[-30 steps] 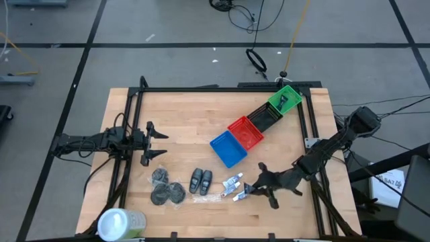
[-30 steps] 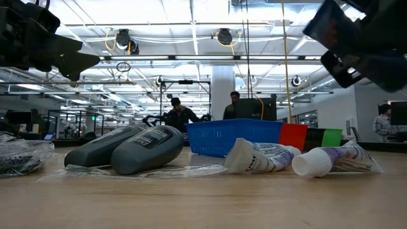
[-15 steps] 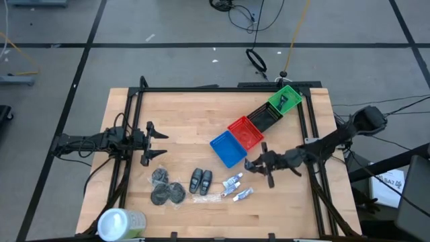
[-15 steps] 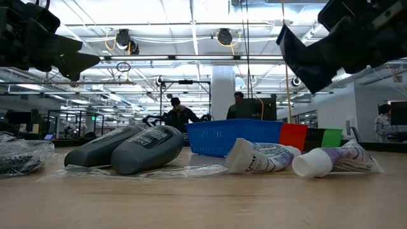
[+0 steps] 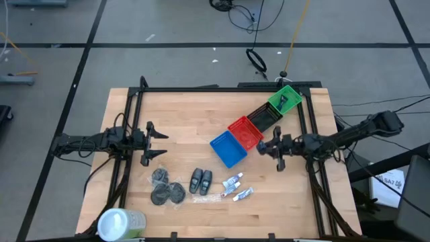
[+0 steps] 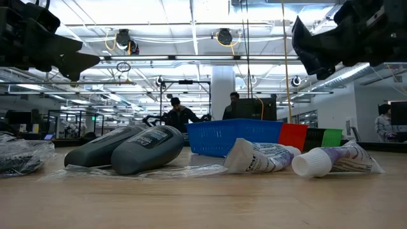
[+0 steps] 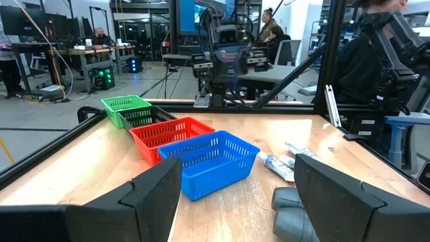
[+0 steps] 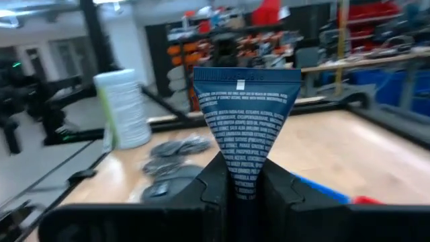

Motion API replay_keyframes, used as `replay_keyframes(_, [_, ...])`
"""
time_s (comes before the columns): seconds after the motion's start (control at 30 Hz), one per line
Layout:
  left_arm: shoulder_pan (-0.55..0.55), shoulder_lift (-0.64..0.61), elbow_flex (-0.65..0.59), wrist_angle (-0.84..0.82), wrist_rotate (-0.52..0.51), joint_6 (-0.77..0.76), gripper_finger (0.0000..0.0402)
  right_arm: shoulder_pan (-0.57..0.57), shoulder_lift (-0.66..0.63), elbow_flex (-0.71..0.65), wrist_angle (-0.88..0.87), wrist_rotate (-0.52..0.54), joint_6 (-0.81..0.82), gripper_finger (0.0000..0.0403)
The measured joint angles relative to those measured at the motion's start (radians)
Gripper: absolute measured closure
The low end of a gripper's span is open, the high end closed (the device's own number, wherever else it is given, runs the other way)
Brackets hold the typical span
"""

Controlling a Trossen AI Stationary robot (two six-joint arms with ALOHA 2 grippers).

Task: Pick & Place Travel size toiletries
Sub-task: Put the shave cream into the green bin

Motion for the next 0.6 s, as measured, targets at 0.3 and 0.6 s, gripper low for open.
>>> replay_keyframes(0.3, [0.000, 0.000, 0.000, 0.000, 0.000, 0.000, 0.0119, -0.154, -0.097, -0.011, 0.003, 0.121, -0.077, 0.0365])
replay_keyframes(0.6, [0.000, 0.000, 0.000, 0.000, 0.000, 0.000, 0.0119, -0.303, -0.153, -0.011, -0.010, 0.177, -0.128, 0.0366])
